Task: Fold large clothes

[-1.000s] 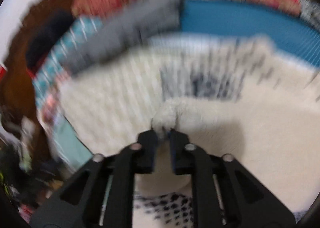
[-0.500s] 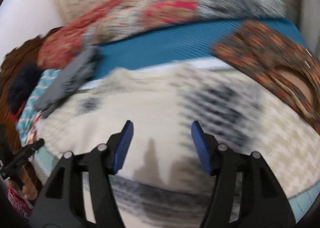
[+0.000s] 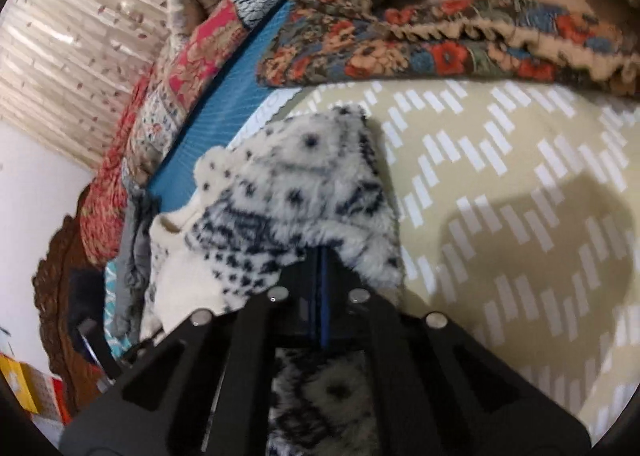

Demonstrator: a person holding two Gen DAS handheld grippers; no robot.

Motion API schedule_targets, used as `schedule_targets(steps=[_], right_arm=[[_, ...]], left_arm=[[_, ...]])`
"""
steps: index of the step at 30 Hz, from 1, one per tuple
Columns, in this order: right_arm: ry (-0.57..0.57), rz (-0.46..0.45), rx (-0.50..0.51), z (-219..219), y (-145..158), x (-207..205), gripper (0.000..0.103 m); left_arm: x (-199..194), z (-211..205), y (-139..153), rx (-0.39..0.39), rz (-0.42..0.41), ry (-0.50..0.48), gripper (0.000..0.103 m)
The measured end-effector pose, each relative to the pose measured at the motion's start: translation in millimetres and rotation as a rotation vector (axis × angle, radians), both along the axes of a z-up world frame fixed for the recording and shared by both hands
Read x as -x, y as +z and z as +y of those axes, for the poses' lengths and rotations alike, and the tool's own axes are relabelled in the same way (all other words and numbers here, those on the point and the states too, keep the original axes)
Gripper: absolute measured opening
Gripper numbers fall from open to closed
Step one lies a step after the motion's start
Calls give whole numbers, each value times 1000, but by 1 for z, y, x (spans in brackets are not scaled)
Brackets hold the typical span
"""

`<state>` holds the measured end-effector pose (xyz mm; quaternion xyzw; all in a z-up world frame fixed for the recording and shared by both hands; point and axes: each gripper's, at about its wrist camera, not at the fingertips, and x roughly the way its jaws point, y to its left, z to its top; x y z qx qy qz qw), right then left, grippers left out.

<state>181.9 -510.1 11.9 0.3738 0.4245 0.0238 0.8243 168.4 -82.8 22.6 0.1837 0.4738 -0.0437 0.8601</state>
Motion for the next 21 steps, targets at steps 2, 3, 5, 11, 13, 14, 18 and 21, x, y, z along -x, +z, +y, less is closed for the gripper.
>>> schedule_targets(steps=[2, 3, 5, 11, 13, 14, 18, 21], right_arm=[[29, -36, 16, 2, 14, 18, 15], [40, -56, 32, 4, 22, 31, 37], [67, -105, 121, 4, 38, 74, 59], [128, -107, 205, -4, 36, 202, 59], [124, -86, 192, -7, 27, 241, 59], [124, -77, 177, -8, 21, 259, 59], [156, -73, 122, 0, 3, 313, 59], [210, -35, 111, 12, -9, 330, 59]], left_arm=[[19, 8, 16, 18, -4, -33, 59], [30, 15, 26, 37, -17, -46, 59], [62, 37, 44, 78, -45, -64, 55], [155, 107, 44, 173, 65, -52, 28], [186, 126, 39, 265, 127, -41, 24], [197, 130, 35, 298, 148, -35, 21], [239, 144, 15, 421, 226, -1, 11], [257, 143, -4, 439, 254, 19, 6]])
